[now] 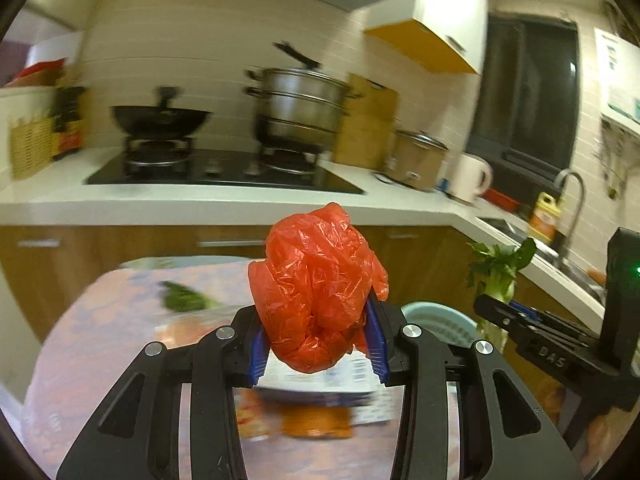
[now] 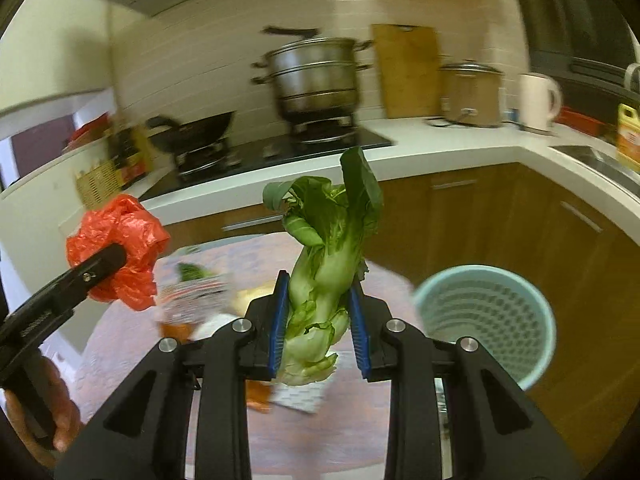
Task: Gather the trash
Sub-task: 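Carry the bok choy and red bag to the wastebasket and release both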
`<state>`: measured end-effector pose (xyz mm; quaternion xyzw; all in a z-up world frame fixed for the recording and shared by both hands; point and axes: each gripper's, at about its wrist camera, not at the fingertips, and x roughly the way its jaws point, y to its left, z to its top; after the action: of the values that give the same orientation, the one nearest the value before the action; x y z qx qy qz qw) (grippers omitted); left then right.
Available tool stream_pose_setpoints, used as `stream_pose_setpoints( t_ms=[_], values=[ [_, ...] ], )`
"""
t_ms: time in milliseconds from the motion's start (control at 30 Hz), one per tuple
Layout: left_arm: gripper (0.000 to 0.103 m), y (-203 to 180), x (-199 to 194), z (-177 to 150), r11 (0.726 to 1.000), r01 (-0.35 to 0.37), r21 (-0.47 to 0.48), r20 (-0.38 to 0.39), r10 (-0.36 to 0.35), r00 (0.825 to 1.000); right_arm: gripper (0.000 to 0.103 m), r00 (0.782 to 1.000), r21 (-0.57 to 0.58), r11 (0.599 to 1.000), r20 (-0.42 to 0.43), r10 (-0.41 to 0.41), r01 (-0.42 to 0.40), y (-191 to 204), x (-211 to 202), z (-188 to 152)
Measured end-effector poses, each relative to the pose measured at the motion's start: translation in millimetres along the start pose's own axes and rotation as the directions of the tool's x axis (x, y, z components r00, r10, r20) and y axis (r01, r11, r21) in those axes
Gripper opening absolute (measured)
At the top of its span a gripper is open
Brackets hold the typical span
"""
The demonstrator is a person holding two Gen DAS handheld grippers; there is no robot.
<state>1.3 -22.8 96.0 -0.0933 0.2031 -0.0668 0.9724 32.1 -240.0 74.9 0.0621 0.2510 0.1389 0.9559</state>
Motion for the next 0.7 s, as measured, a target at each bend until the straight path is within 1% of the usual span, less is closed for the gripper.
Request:
stream_pose_setpoints(
  t_ms=[133, 233, 367, 500, 600, 700],
  values=[
    [0.038, -36.5, 29.3, 1.1, 0.998, 0.029, 0.055, -0.046, -0.027, 0.999, 0.025, 0.999, 0.058, 0.997, -0.005, -0.053, 0.053, -43.2, 1.8, 0.8],
    [0.038, -63.5, 56.3, -2.1, 0.994, 0.056, 0.092, -0.096, -0.047, 0.994, 0.025, 0.996, 0.114, 0.989, -0.021, -0.089, 0.091, -78.3, 8.9, -1.7],
    [0.038, -93.0, 96.9, -8.2, 0.99, 0.086, 0.113, -0.169, -0.066, 0.983, 0.025, 0.99, 0.179, 0.974, -0.063, -0.129, 0.138, -121.9, 27.2, -6.4],
    [0.038, -120.2, 137.4, -15.9, 0.986, 0.114, 0.123, -0.233, -0.083, 0.969, 0.025, 0.982, 0.205, 0.962, -0.101, -0.16, 0.178, -151.7, 48.5, -10.8],
    [0.038, -135.4, 157.5, -19.7, 0.983, 0.127, 0.129, -0.258, -0.09, 0.962, 0.025, 0.973, 0.214, 0.954, -0.136, -0.186, 0.212, -171.0, 60.4, -17.9],
    [0.039, -150.4, 180.4, -27.1, 0.98, 0.142, 0.139, -0.288, -0.098, 0.953, 0.025, 0.962, 0.246, 0.94, -0.194, -0.192, 0.238, -192.3, 77.7, -25.9]
  ],
)
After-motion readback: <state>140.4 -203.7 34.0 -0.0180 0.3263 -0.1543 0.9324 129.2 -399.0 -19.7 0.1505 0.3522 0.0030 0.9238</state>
